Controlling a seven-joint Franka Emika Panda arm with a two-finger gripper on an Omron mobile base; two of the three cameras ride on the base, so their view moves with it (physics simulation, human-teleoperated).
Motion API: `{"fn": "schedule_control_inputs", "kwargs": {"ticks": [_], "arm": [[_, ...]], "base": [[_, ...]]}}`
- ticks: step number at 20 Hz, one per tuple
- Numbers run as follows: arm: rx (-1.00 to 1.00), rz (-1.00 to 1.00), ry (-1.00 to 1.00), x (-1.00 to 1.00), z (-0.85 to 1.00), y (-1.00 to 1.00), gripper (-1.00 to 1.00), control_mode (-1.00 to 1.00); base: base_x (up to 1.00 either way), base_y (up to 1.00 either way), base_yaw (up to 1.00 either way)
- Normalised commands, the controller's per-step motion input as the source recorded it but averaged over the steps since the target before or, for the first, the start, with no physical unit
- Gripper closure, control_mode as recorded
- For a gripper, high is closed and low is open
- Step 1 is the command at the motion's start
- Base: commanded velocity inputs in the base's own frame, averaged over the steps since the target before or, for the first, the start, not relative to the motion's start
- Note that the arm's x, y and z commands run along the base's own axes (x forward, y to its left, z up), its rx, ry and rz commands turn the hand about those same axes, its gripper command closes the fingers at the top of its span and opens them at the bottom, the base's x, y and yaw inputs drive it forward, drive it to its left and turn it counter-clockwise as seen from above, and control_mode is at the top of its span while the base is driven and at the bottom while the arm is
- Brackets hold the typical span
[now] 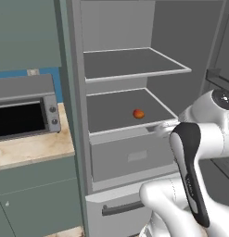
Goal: Pick the orange and mango from the fridge and place them inside the tupperware on the counter.
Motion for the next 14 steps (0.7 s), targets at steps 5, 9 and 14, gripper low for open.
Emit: {"fn": "schedule_control_inputs", "kwargs": {"ticks": [5, 9, 14], "arm": [[0.0, -0.01, -0.14, 0.45, -0.29, -0.04, -1.0, -1.0], [0.0, -0.05, -0.02, 0.46, 0.0, -0.02, -1.0, -1.0], [0.0, -0.06, 0.0, 0.42, 0.0, -0.07, -1.0, -1.0]], "base": [[0.0, 0.0, 0.0], [0.0, 0.0, 0.0], [0.0, 0.0, 0.0]]}}
